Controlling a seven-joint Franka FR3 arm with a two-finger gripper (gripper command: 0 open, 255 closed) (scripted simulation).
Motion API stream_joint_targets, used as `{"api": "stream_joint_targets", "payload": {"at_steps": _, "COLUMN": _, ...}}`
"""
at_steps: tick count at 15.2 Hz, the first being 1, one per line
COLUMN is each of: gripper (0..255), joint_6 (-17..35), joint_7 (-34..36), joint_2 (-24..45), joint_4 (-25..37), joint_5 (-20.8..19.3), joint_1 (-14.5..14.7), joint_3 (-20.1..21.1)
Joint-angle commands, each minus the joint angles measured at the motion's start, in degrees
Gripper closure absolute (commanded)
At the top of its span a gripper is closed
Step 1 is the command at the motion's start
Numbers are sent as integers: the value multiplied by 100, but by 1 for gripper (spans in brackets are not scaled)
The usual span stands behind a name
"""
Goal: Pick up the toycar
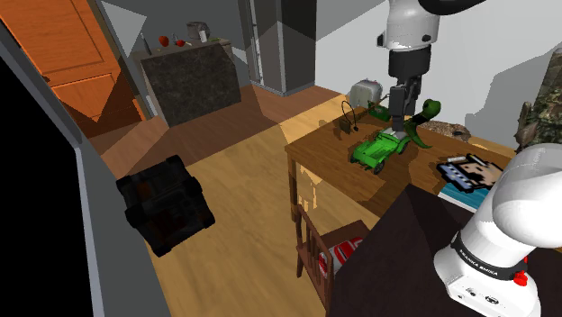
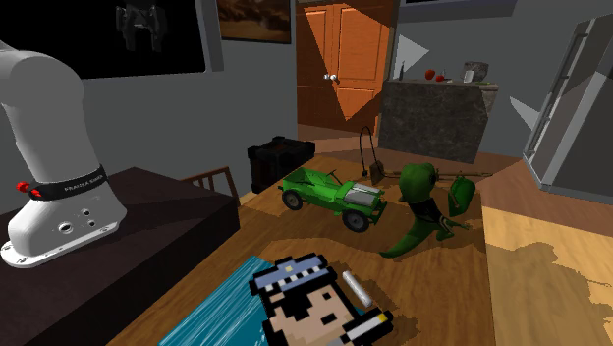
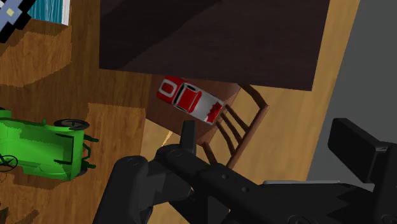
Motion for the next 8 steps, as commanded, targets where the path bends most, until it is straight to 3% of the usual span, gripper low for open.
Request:
{"api": "stream_joint_targets", "payload": {"at_steps": 1, "gripper": 0, "joint_6": 0, "joint_7": 0, "joint_2": 0, "joint_4": 0, "joint_5": 0, "joint_1": 0, "joint_3": 0}}
{"api": "stream_joint_targets", "payload": {"at_steps": 8, "gripper": 0, "joint_6": 1277, "joint_7": -320, "joint_2": 572, "joint_4": -523, "joint_5": -518, "joint_1": -366, "joint_3": -421}}
